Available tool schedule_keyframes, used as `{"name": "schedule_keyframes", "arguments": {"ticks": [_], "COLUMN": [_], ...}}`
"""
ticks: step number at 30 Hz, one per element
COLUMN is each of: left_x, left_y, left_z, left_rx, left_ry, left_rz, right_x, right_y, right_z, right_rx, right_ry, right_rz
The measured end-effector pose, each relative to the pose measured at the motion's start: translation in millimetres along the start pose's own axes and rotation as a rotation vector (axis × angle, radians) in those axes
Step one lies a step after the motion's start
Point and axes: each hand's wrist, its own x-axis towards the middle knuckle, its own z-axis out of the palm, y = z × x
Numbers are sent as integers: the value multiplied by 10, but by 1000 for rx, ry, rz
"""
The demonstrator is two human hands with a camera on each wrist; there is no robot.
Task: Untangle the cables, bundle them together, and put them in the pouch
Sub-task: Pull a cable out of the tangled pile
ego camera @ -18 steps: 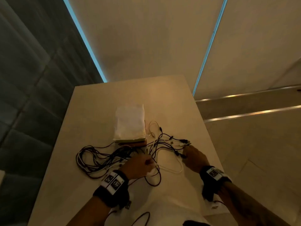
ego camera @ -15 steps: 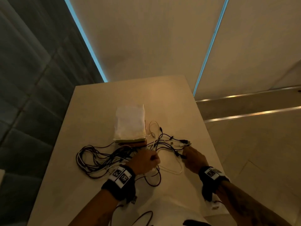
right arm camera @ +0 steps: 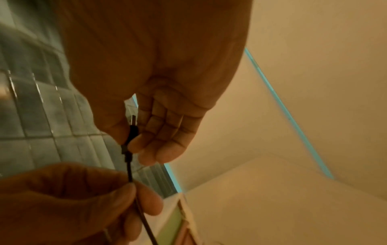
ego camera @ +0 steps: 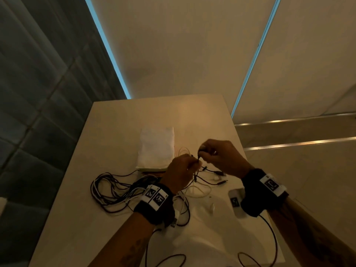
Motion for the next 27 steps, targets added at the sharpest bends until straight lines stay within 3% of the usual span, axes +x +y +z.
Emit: {"name": "schedule_keyframes", "arguments": {"ticks": [4, 7, 10, 13, 18, 27], "left_x": [-31, -51, -89, -161, -282, -618], "left_y": [113, 284, 461, 539, 580, 478], "left_z": [-232, -451, -674, -840, -1073, -1304], "left_rx": [-198, -333, -771, -1069, -1217, -1210], "left_ry": [223, 385, 429, 409, 457, 577], "left_rz": [-12, -101, -158, -119, -100, -162], "right_x": [126, 122, 68, 84, 97, 53], "right_y": [-210, -300, -386, -495, -574, -426], "right_z": [55, 225, 477, 637, 867, 1356], "right_rx": [335, 655, 839, 1011, 939, 732], "right_ry": [134, 31, -99, -60, -153, -251], "right_rz": [63, 164, 140, 164, 94, 119]}}
